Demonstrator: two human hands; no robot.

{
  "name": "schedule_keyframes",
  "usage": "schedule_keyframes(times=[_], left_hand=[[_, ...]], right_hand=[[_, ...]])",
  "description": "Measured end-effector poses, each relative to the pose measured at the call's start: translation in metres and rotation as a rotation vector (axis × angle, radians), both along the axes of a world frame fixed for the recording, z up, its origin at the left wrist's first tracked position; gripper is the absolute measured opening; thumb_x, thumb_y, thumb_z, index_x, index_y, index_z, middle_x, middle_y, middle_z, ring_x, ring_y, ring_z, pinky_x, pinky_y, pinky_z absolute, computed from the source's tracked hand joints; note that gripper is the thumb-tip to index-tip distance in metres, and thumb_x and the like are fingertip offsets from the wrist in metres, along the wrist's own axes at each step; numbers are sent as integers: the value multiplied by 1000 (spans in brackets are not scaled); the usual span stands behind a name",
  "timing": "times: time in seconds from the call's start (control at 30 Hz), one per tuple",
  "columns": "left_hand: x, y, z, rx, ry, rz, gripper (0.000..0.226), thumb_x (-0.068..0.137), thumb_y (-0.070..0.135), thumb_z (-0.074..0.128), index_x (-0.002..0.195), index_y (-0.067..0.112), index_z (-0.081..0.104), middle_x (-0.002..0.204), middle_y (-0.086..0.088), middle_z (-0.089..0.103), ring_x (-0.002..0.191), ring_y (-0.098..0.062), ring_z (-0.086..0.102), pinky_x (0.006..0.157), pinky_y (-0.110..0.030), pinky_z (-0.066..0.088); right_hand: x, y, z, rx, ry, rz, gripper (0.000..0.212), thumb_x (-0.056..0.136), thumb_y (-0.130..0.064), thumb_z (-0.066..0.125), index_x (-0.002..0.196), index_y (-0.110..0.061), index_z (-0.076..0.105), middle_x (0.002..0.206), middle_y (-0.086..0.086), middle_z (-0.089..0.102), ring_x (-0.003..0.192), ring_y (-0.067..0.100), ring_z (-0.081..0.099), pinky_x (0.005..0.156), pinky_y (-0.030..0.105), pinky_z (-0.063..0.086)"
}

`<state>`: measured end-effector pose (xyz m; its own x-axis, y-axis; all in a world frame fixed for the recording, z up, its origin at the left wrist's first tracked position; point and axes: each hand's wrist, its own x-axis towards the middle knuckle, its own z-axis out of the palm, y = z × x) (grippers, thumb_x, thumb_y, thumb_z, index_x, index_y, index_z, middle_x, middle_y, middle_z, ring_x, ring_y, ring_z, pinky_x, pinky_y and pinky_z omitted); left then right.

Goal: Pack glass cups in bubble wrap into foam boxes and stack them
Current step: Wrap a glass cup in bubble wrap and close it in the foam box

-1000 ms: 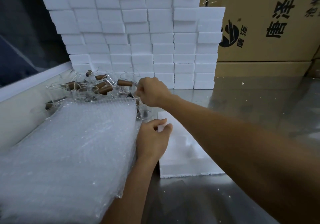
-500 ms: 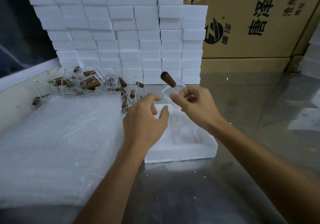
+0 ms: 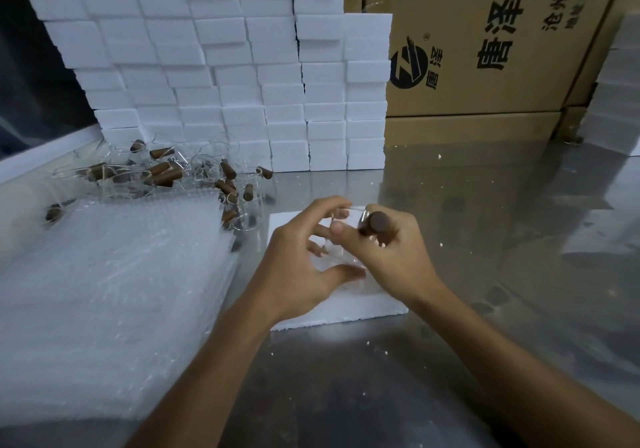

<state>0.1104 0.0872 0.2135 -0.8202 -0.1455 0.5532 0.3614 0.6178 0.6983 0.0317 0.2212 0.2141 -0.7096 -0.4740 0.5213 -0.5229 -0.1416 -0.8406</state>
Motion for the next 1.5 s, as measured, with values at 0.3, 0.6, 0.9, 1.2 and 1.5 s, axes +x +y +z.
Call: schedule_keyframes(times=[0.3, 0.6, 0.9, 1.2, 1.5], left_hand=[[3, -4, 6, -226, 274, 228, 67, 69, 10, 88, 127, 26, 60, 116, 11, 49, 80, -13, 56, 56, -30, 54], [2, -8, 13, 314, 127, -8, 75, 63, 4, 87, 117, 46, 56, 126, 22, 57, 95, -20, 70, 59, -30, 58], [5, -9, 13, 308, 147, 155, 68, 65, 0, 88, 113, 41, 60, 121, 21, 62, 91, -15, 71, 71, -32, 61], [9, -3, 18, 84, 136, 214, 74, 71, 8, 87, 130, 37, 54, 119, 31, 58, 98, -6, 67, 80, -31, 60], [43, -10, 65, -307, 319, 923, 33, 82, 4, 62, 113, 14, 65, 101, -5, 67, 85, -29, 62, 76, -43, 50]], right_hand=[[2, 2, 8, -105, -12, 63, 28, 82, -21, 79, 106, -11, 65, 100, 5, 71, 86, 20, 73, 79, 29, 57], [-2, 6, 17, -247, -268, 190, 43, 78, -24, 71, 117, -5, 66, 112, 25, 68, 101, 39, 70, 85, 45, 59], [-9, 15, 16, 121, 548, -117, 58, 84, -27, 78, 136, -16, 56, 148, 2, 43, 131, 14, 50, 104, 28, 48], [-11, 13, 8, 265, 806, -292, 64, 82, -24, 82, 138, -11, 54, 134, 3, 59, 116, 21, 61, 94, 38, 43], [-17, 17, 9, 199, 767, -355, 66, 77, -17, 85, 135, -13, 53, 129, 3, 58, 112, 17, 56, 99, 43, 44]])
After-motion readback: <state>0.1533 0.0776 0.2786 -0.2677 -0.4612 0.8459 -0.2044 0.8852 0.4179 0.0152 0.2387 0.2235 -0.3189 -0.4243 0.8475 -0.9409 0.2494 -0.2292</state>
